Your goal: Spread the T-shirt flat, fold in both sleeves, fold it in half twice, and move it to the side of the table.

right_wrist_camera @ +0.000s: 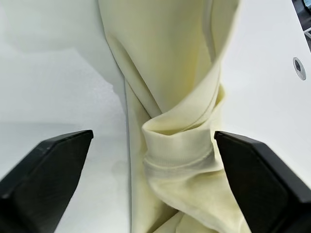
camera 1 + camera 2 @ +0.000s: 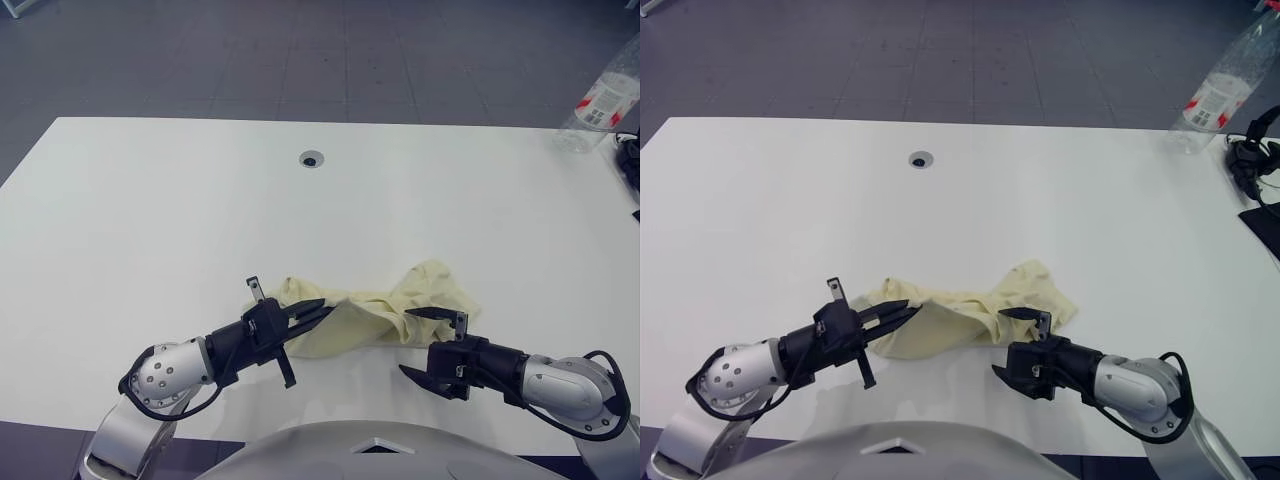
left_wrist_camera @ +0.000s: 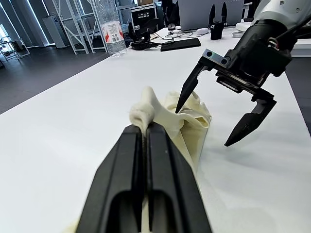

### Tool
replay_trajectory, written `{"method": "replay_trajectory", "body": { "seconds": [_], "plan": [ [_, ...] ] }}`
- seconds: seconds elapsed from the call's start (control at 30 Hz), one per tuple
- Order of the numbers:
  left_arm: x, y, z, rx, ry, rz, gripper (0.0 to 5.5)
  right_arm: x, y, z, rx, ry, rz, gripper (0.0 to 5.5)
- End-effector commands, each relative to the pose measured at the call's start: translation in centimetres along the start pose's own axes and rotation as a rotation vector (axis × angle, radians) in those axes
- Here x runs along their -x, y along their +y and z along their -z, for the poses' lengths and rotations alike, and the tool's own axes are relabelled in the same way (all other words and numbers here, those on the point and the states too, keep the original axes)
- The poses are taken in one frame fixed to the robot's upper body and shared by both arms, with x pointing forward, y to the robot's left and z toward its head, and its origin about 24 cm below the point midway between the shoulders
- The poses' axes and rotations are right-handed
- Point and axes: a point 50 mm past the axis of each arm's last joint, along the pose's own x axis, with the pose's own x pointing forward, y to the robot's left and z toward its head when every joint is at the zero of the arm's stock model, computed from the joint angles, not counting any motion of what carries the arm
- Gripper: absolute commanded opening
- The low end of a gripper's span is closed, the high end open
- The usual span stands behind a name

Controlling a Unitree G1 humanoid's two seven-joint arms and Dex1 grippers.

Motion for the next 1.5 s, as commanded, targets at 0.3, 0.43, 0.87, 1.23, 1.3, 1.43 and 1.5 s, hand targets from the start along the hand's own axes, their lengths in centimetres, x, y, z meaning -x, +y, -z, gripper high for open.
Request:
{"method": "replay_trajectory", "body": {
  "seconds": [0.3,0.43,0.87,1.23,1.3,1.43,1.5],
  "plan": [
    [0.2,-0.1,0.1,0.003,0.026,0.008,0.00,-0.2,-1.0,0.6,0.096,0.019,0.042,2.66],
    [0.1,-0.1,0.2,0.003,0.027,0.013,0.00,-0.1,-1.2,0.8,0.104,0.020,0.046,1.98],
    [0.1,-0.3,0.3,-0.007,0.043,0.015,0.00,0.1,-1.3,0.7,0.114,-0.001,0.042,0.00],
    [2.0,0.7,-0.4,-0.078,0.064,0.001,0.00,3.1,-3.6,-0.2,0.061,-0.111,0.020,0.00],
    [2.6,0.8,-0.7,-0.092,0.071,0.020,0.00,4.0,-4.4,-0.3,0.044,-0.139,0.016,0.00],
    [3.9,0.9,-1.4,-0.087,0.087,0.071,0.00,6.5,-6.2,-1.1,-0.005,-0.270,0.009,0.00],
    [4.2,0.9,-2.0,-0.087,0.099,0.123,0.00,7.8,-6.5,-1.9,-0.035,-0.331,-0.032,0.00]
  ]
}}
